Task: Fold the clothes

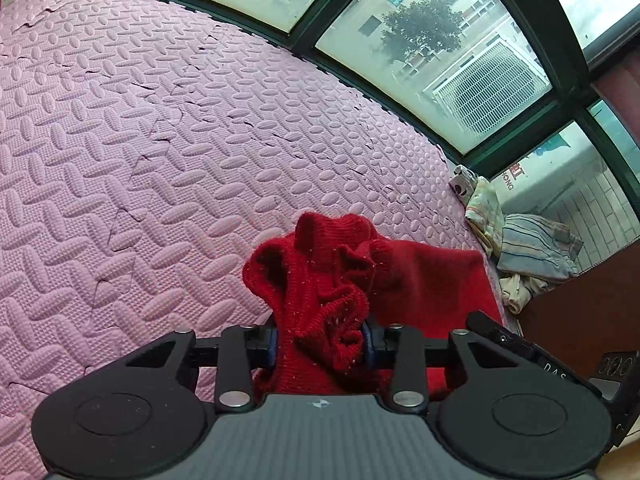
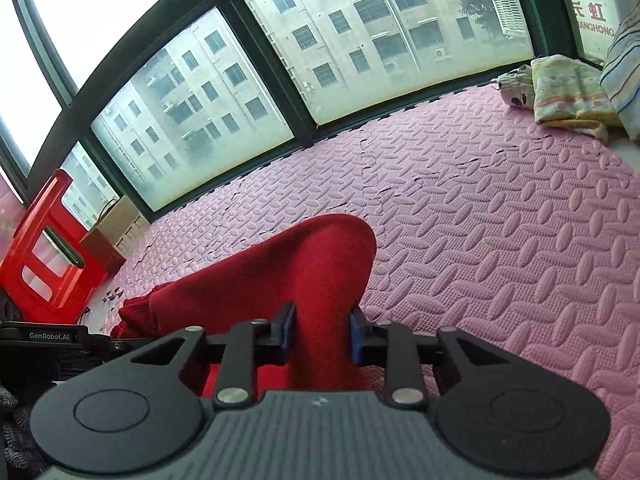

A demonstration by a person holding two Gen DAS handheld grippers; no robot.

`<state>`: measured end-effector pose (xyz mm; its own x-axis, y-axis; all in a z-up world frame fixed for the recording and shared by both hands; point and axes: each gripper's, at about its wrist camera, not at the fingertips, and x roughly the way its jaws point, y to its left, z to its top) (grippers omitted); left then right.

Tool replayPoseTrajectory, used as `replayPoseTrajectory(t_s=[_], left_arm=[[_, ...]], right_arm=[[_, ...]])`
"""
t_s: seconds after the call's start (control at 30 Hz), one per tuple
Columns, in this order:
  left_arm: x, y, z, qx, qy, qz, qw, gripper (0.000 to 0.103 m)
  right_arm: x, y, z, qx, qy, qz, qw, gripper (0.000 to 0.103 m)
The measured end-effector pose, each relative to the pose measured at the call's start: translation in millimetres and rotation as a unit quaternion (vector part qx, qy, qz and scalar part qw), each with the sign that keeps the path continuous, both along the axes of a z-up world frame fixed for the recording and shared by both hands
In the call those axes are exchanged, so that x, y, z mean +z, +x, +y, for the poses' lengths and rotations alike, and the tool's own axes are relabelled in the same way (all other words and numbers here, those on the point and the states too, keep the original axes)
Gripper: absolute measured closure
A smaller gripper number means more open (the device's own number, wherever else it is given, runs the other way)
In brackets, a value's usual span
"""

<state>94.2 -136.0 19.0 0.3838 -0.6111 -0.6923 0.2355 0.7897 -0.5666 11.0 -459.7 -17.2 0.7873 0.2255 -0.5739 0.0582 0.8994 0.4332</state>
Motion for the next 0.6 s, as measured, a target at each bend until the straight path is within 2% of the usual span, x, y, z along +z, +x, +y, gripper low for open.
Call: replayPoseTrajectory(t_s=[0.13,0.3,0.47,0.6], left_arm=[[6,7,-42,-0.032,0.001,-0.011,0.9994,0.064],[-2,12,-70,-0.051,0.013,-0.007,0.9986,0.064],[-9,16,-98,-0.069,0.025,-0.003,0.9973,0.062],[-15,20,-120,-0.084,0.035,0.0,0.9959,0.053]], right_arm=[[10,-8,-27,-0.039,-0.021,-0.005,0.999,0.078],[16,-17,-62,-0.082,-0.032,-0.004,0.996,0.078],[3,-17,-85,-0.102,-0.037,0.016,0.994,0.077],[-12,-16,-91,-0.104,-0.042,0.043,0.993,0.067]])
